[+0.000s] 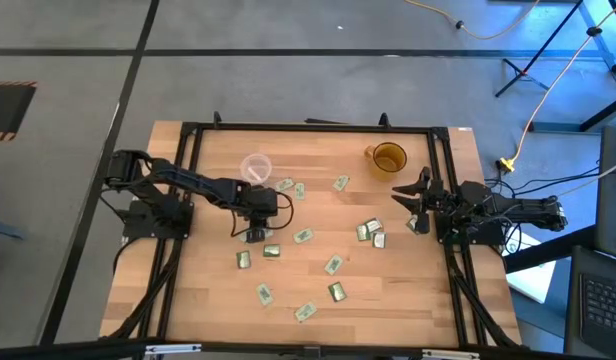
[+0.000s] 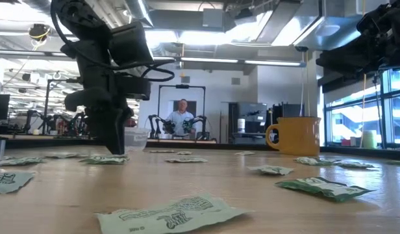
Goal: Pick and place Stevia / Truvia into bins
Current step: Put the stevia packet into the transparent container
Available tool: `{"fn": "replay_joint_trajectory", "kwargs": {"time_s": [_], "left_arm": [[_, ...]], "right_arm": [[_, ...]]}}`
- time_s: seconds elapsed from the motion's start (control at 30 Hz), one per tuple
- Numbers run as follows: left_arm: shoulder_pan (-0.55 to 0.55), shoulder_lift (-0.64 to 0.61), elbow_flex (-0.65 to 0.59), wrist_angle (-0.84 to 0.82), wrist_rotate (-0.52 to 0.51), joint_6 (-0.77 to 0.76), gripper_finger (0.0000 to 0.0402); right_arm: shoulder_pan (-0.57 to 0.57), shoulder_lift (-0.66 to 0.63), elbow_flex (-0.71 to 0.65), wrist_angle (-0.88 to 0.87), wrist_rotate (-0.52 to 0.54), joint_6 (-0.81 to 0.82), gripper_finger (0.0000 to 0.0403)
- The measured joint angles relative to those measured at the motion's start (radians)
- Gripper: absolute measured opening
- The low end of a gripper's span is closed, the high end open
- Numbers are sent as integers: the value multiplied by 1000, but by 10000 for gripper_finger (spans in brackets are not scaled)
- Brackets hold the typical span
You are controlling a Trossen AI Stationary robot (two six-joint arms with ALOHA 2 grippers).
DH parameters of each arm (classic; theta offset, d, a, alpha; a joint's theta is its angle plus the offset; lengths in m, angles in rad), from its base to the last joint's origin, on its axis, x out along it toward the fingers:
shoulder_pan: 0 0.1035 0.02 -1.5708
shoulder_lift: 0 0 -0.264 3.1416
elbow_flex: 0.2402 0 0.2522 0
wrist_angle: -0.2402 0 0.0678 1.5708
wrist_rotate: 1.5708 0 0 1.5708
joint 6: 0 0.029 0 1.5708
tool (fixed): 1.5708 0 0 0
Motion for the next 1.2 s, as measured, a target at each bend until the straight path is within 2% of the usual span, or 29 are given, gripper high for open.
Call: {"fn": "replay_joint_trajectory", "kwargs": {"time_s": [0.57,0.8,0.9,1.0,1.07,1.13,1.2], "left_arm": [[-9,-4,2,-11,14,-17,9],[-7,-96,109,-125,6,-3,3],[-8,-148,173,-206,-130,19,3],[-3,-204,218,-262,-398,22,3],[18,-224,218,-297,-532,36,3],[61,-241,219,-302,-558,35,3],[116,-247,220,-309,-534,13,3]], "right_arm": [[0,0,0,0,0,0,110],[0,0,0,0,0,0,110],[0,0,0,0,0,0,110],[0,0,0,0,1,1,110],[0,0,0,0,1,0,110],[0,0,0,0,1,0,110],[0,0,0,0,1,1,110]]}}
